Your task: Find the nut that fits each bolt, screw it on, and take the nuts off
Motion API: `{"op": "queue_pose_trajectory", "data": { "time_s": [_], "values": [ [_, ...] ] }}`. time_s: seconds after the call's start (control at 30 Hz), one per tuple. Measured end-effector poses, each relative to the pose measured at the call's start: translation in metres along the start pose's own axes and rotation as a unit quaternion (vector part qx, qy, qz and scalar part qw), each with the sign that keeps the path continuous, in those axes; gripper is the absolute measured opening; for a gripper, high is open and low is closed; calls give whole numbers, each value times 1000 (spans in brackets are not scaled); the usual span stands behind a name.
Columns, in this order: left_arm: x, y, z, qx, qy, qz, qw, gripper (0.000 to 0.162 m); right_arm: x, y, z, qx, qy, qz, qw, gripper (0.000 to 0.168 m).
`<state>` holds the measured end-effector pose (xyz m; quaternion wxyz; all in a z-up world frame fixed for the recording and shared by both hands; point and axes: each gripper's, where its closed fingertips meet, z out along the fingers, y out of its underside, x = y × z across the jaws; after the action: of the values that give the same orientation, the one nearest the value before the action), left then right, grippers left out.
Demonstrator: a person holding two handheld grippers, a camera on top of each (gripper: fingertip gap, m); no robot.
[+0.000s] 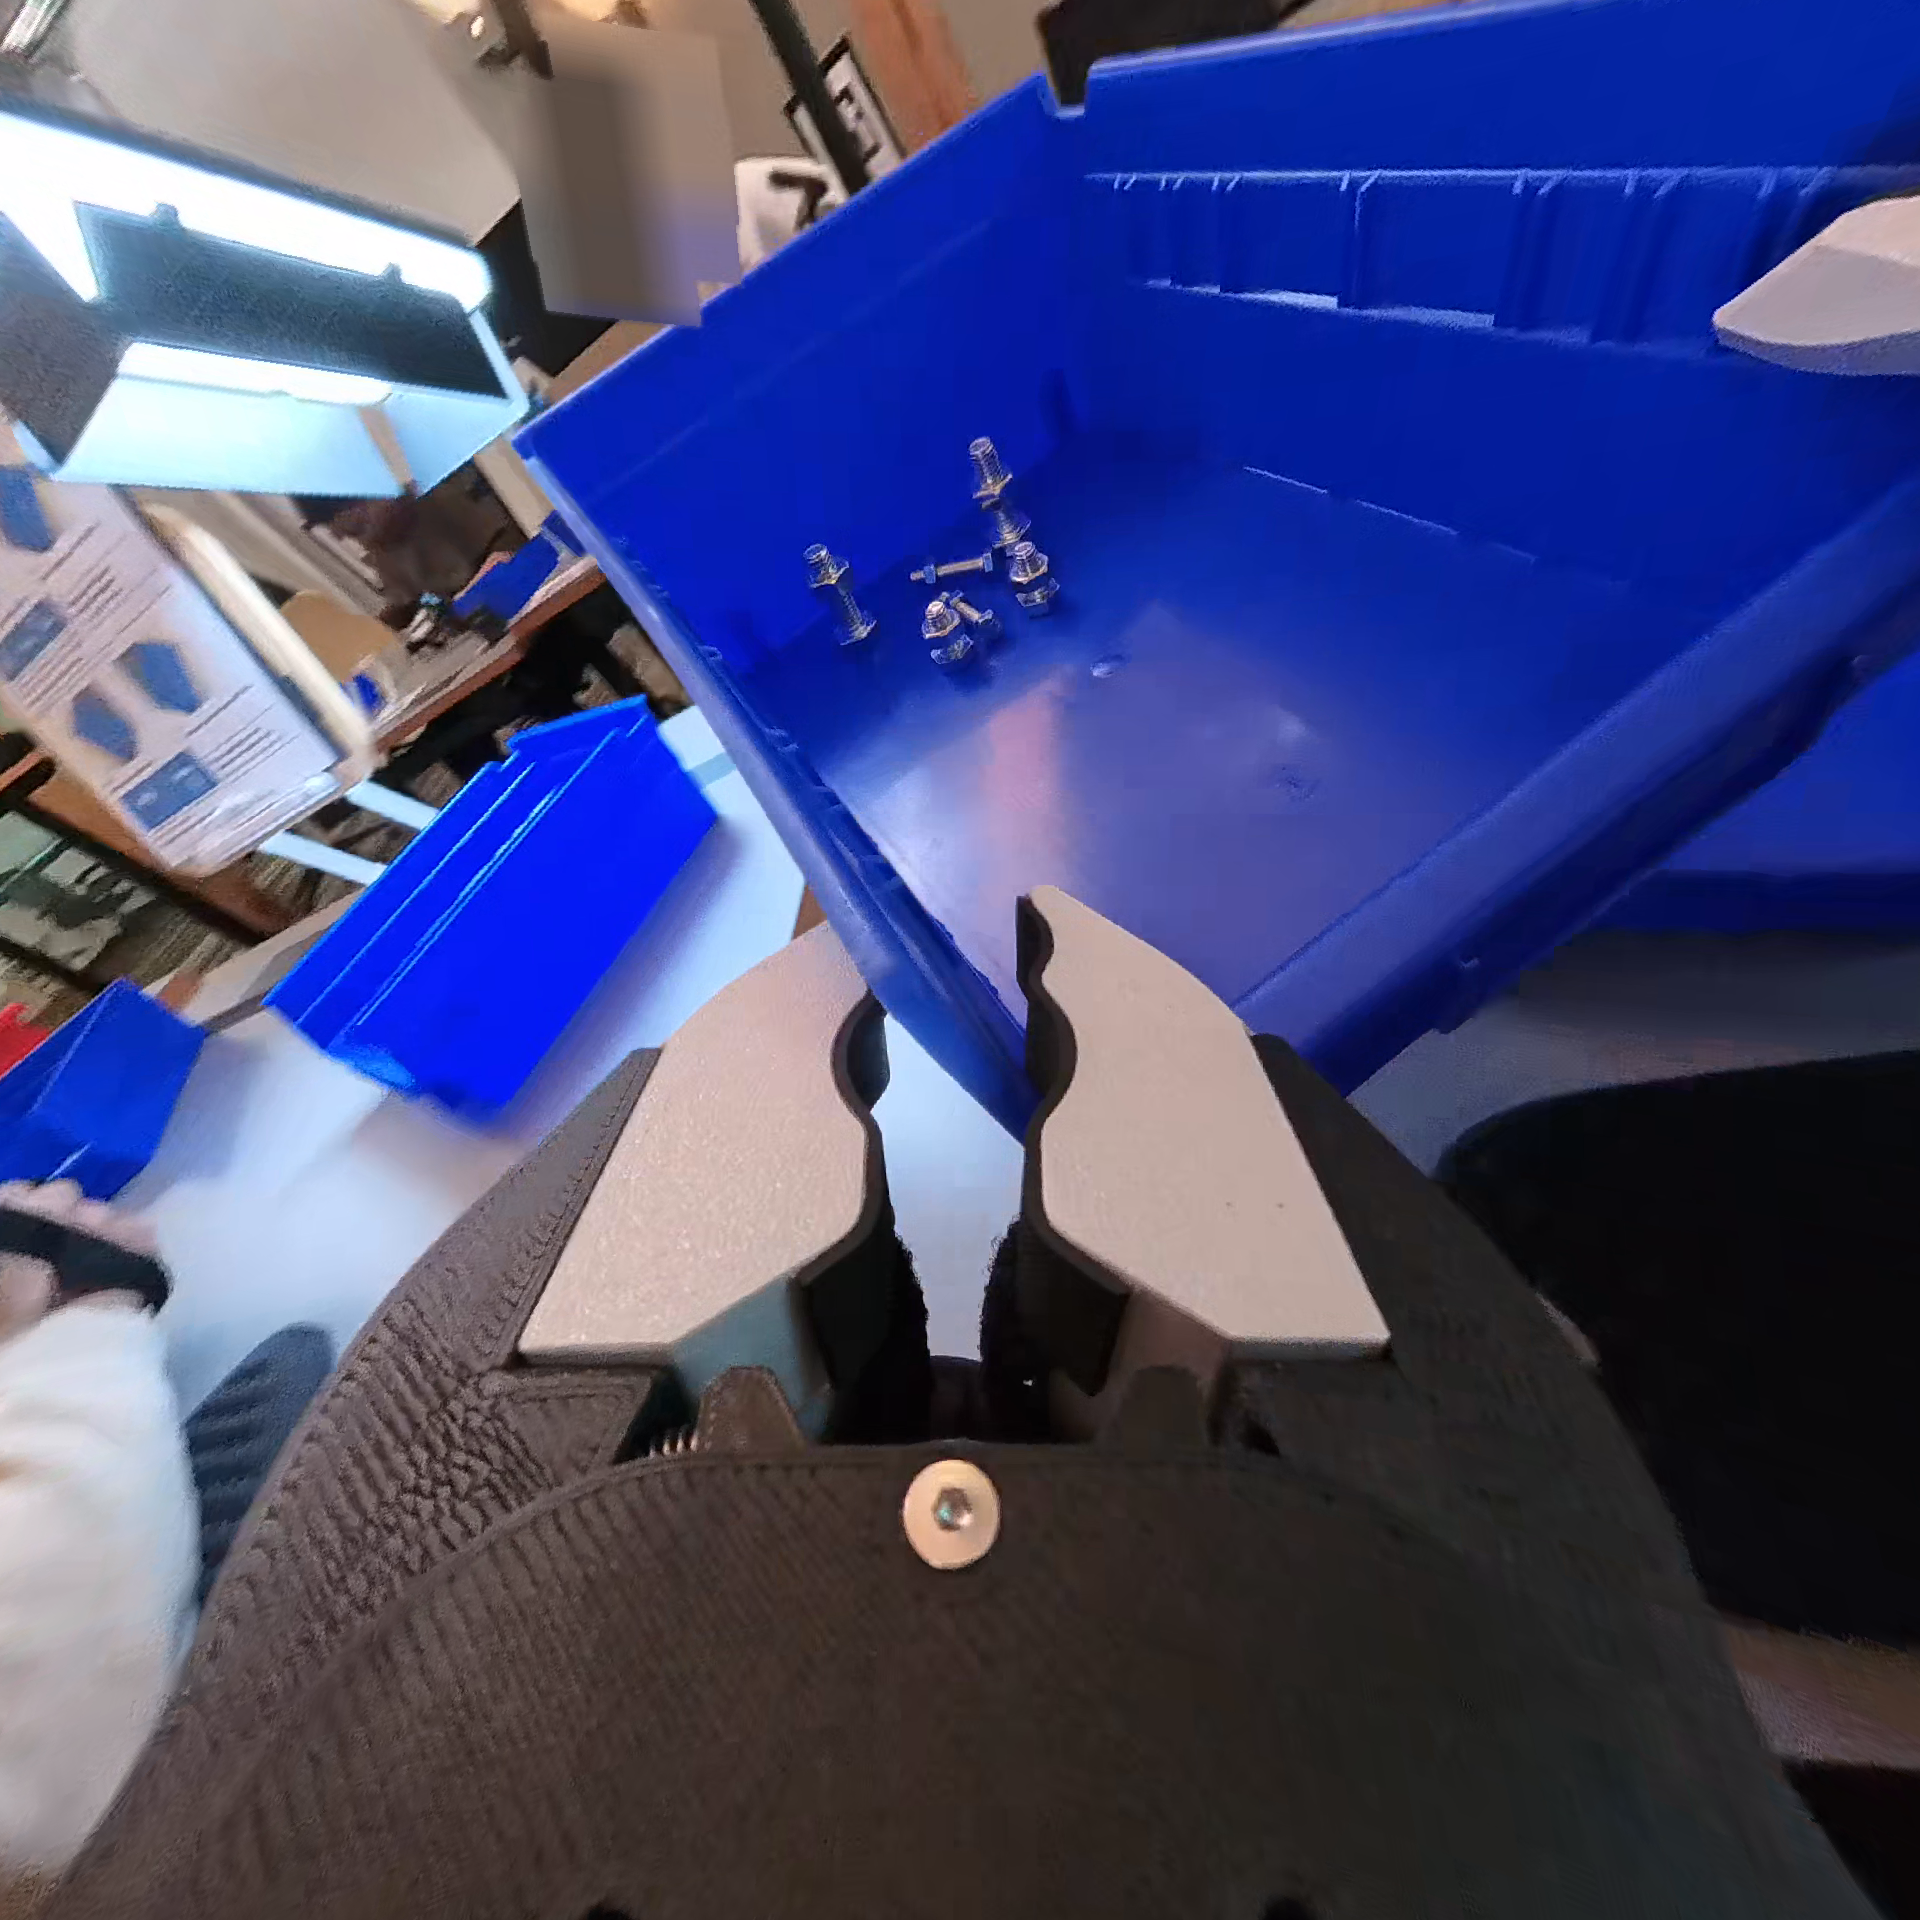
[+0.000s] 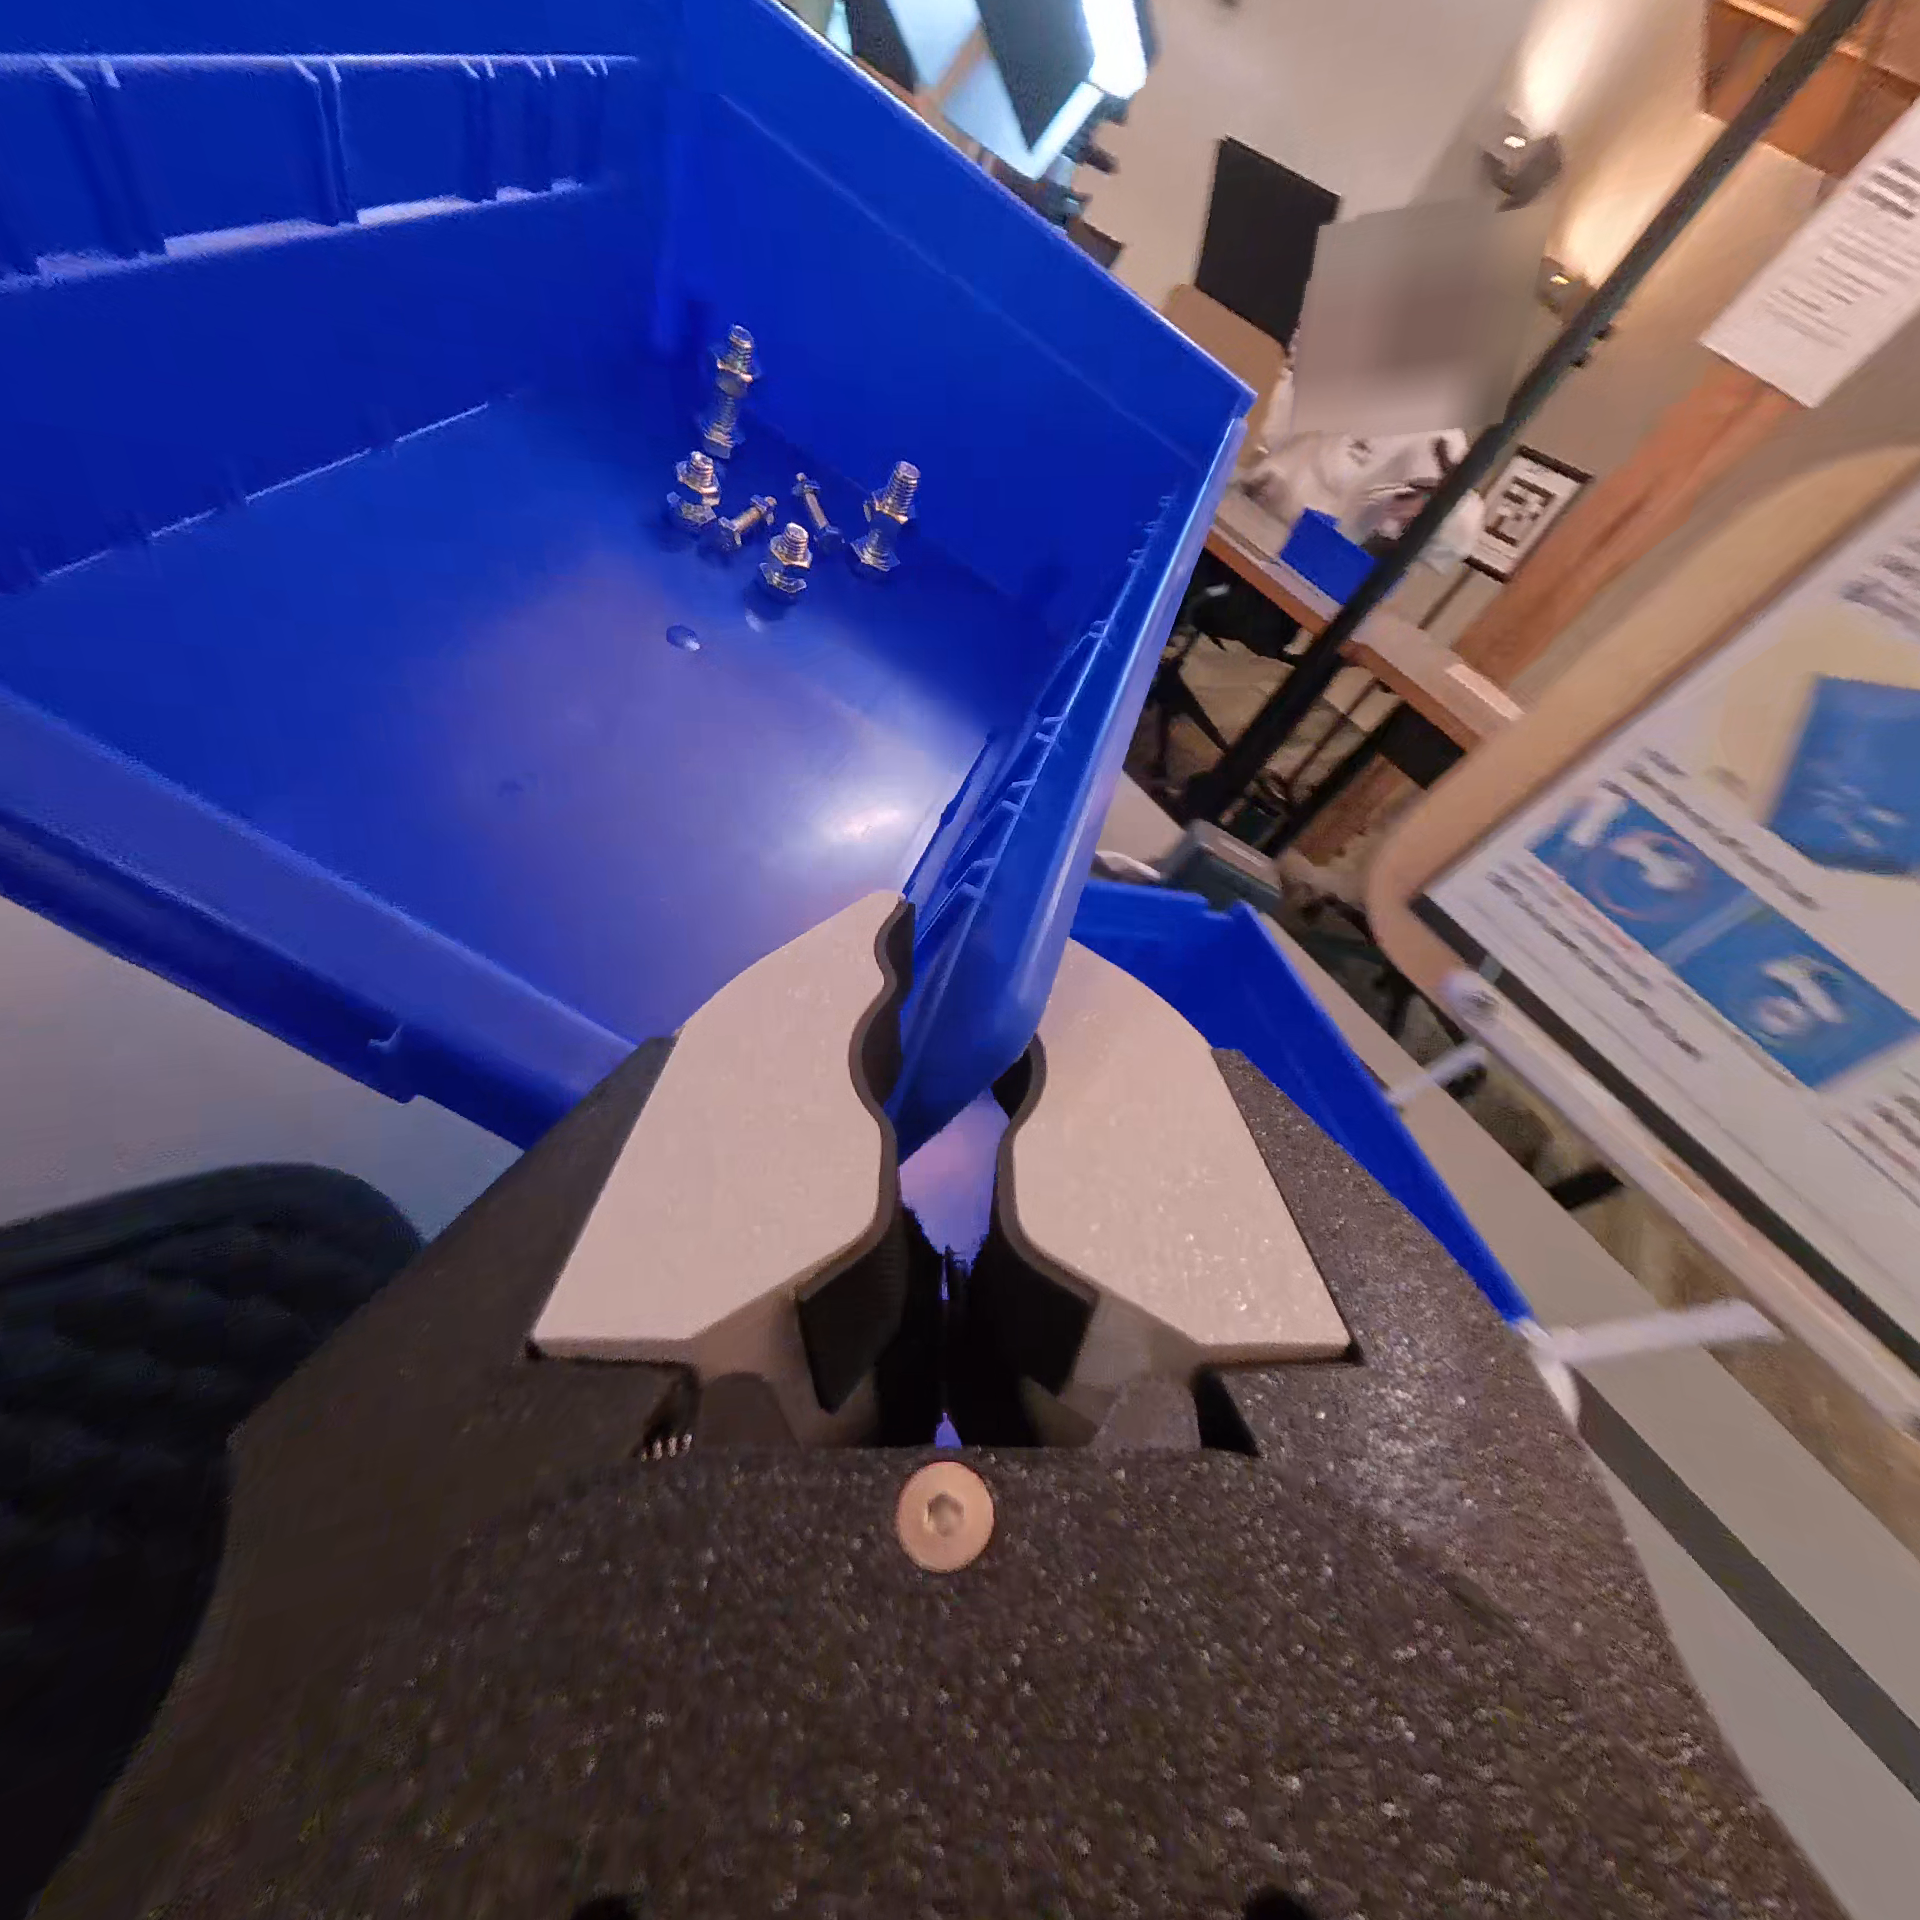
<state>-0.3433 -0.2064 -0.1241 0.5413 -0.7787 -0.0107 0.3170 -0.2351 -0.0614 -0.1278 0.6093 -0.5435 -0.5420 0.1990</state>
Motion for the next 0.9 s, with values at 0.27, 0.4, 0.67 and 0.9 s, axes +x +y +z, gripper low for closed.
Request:
{"op": "queue_pose_trajectory", "data": {
  "time_s": [0.27,0.4,0.67,0.9],
  "values": [
    [-44,82,-14,-63,-25,3,998,21,-89,10,44,-10,-45,-64,997,14],
    [-37,120,-7,-88,-1,-19,996,21,-112,33,56,-45,-65,-83,993,15],
    [-25,140,14,-69,15,-20,997,21,-114,58,65,-75,-51,-101,991,16],
    [-11,157,34,-81,38,-38,995,21,-113,78,67,-100,-53,-99,989,19]
  ]
}}
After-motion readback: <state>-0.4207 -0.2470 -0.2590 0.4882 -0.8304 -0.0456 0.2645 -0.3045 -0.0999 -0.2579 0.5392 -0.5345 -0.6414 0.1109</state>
